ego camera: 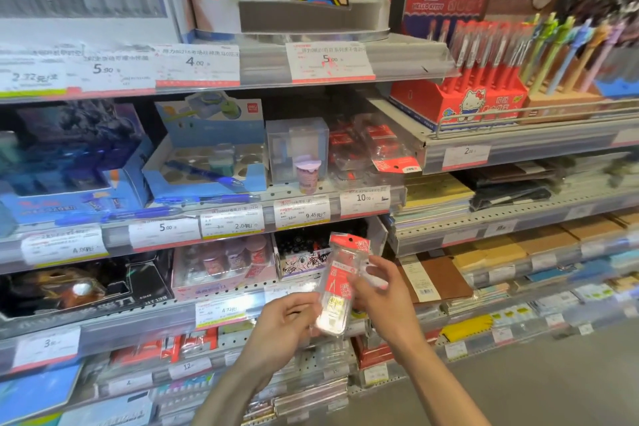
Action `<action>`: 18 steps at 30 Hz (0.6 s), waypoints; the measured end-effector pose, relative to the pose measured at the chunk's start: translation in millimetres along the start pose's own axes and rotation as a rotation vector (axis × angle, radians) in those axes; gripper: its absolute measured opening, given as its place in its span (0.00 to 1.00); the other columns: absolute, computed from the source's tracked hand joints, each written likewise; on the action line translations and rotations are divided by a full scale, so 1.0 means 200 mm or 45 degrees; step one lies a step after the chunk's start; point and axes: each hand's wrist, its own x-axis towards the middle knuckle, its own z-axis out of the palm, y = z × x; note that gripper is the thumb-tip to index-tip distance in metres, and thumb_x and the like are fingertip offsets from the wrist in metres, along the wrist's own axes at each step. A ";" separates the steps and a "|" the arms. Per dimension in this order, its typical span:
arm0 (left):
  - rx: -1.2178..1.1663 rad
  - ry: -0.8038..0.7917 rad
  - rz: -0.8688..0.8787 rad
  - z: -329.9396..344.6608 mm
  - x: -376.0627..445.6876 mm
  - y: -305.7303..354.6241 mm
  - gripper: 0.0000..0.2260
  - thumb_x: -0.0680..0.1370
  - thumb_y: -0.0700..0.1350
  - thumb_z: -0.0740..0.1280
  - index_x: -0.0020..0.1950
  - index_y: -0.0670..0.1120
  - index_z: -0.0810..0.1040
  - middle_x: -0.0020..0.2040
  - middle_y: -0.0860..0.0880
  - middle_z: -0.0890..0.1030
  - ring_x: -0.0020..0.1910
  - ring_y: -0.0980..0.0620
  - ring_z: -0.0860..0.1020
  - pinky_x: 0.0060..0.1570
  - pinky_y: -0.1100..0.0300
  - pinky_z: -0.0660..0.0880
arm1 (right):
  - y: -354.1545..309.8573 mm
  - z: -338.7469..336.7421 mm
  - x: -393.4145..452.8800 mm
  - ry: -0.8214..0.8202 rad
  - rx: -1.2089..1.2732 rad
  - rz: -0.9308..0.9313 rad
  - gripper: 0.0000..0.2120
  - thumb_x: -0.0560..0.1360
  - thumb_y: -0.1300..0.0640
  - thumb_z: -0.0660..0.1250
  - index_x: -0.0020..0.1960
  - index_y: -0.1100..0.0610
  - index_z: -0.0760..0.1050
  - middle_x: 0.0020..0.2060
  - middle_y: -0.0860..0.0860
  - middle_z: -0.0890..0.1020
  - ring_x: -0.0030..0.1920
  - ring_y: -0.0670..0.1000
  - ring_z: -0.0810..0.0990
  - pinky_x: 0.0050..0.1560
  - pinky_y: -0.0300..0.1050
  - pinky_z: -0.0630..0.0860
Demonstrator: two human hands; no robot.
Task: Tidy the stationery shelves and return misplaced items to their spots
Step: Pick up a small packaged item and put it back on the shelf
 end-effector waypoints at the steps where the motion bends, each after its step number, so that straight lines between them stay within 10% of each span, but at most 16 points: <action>1: -0.015 -0.017 0.006 0.00 0.00 0.00 0.07 0.79 0.41 0.68 0.56 0.44 0.82 0.50 0.47 0.86 0.46 0.54 0.84 0.45 0.63 0.80 | 0.01 0.01 -0.02 -0.029 -0.003 0.012 0.21 0.76 0.53 0.72 0.66 0.47 0.71 0.53 0.49 0.82 0.49 0.51 0.86 0.51 0.54 0.83; 5: 0.069 -0.075 0.082 0.01 -0.03 0.03 0.06 0.79 0.44 0.70 0.55 0.46 0.82 0.47 0.46 0.86 0.45 0.50 0.84 0.45 0.60 0.80 | -0.02 0.01 -0.07 -0.045 -0.074 -0.023 0.20 0.77 0.56 0.70 0.67 0.47 0.71 0.38 0.47 0.83 0.39 0.47 0.82 0.45 0.46 0.81; 10: 0.391 -0.041 0.339 -0.01 -0.05 0.16 0.04 0.78 0.49 0.69 0.53 0.55 0.81 0.32 0.58 0.78 0.34 0.63 0.77 0.39 0.66 0.74 | -0.16 -0.03 -0.10 0.047 -0.185 -0.180 0.22 0.75 0.47 0.72 0.67 0.44 0.71 0.50 0.50 0.82 0.44 0.48 0.82 0.44 0.46 0.77; 14: 0.731 0.039 0.756 -0.07 -0.07 0.34 0.08 0.80 0.49 0.67 0.58 0.56 0.80 0.50 0.60 0.78 0.47 0.60 0.78 0.47 0.69 0.74 | -0.32 -0.08 -0.14 0.062 -0.257 -0.289 0.22 0.77 0.48 0.71 0.69 0.43 0.70 0.53 0.48 0.82 0.54 0.45 0.82 0.58 0.48 0.78; 18: 1.037 0.183 1.073 -0.15 -0.05 0.52 0.10 0.81 0.51 0.65 0.61 0.54 0.78 0.53 0.60 0.76 0.48 0.60 0.77 0.49 0.66 0.72 | -0.49 -0.12 -0.19 0.072 -0.386 -0.382 0.20 0.77 0.49 0.70 0.68 0.44 0.71 0.52 0.48 0.81 0.46 0.41 0.81 0.49 0.35 0.77</action>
